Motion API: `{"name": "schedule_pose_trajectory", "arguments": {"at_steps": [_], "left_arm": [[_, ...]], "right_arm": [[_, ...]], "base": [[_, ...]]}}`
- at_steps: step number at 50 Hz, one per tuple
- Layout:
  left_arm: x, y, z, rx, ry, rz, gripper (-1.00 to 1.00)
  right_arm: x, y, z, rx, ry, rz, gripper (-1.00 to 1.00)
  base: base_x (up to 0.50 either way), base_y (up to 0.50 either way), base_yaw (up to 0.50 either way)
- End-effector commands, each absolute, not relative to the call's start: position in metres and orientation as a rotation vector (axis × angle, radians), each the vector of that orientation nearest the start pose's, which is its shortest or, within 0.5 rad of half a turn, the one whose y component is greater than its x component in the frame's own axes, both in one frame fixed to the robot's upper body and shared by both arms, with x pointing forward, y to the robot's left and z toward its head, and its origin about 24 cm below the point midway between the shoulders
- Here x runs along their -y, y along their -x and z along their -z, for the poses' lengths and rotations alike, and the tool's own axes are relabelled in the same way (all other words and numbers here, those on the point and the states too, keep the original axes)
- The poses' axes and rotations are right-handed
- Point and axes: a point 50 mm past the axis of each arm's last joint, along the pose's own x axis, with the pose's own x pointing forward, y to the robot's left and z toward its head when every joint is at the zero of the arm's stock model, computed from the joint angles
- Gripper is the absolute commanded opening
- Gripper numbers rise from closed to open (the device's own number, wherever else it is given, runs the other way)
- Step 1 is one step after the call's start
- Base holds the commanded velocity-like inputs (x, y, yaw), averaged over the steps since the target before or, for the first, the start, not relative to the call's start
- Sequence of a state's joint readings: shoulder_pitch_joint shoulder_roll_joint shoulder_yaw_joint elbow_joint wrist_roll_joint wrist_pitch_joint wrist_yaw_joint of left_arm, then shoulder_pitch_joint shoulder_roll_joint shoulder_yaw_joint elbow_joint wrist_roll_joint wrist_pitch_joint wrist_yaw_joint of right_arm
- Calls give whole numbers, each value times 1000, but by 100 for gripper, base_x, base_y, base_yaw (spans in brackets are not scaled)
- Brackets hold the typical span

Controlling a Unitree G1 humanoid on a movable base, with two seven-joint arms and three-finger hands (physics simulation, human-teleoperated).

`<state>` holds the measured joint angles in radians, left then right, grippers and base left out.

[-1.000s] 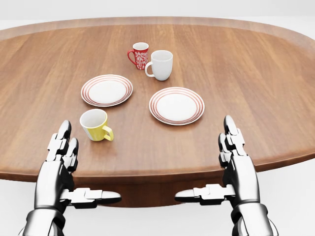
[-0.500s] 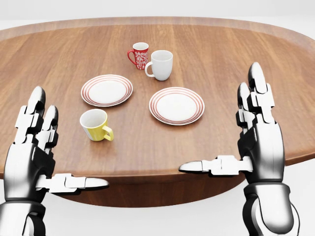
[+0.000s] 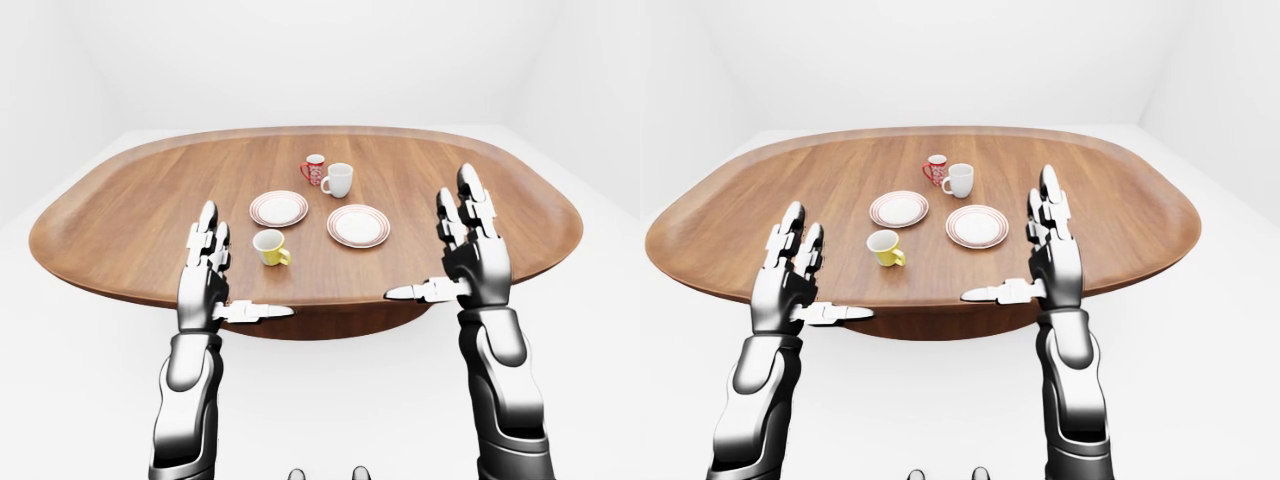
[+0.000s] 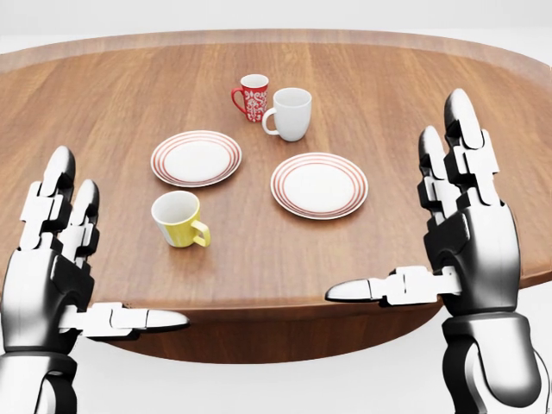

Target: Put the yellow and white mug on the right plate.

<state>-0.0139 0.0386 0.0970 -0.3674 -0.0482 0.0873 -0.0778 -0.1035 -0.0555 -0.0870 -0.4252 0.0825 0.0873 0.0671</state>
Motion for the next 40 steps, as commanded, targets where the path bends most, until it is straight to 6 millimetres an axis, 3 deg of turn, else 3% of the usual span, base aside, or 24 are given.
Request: {"name": "schedule_pose_trajectory", "arguments": {"at_steps": [1,18,24,40], "left_arm": [[-172,-244,-125,305,-21,1,98],[-171,-244,-123,297,-21,3,98],[-171,-243,-124,304,-21,6,98],[-170,-243,-124,305,-21,8,98]], "right_arm": [[166,-249,-150,417,-29,-80,100],[158,-250,-140,371,35,-113,100],[158,-245,-144,391,8,-128,100],[158,-242,-146,400,15,-146,100]], "base": [[0,50,0],[0,50,0],[0,0,0],[49,0,0]]}}
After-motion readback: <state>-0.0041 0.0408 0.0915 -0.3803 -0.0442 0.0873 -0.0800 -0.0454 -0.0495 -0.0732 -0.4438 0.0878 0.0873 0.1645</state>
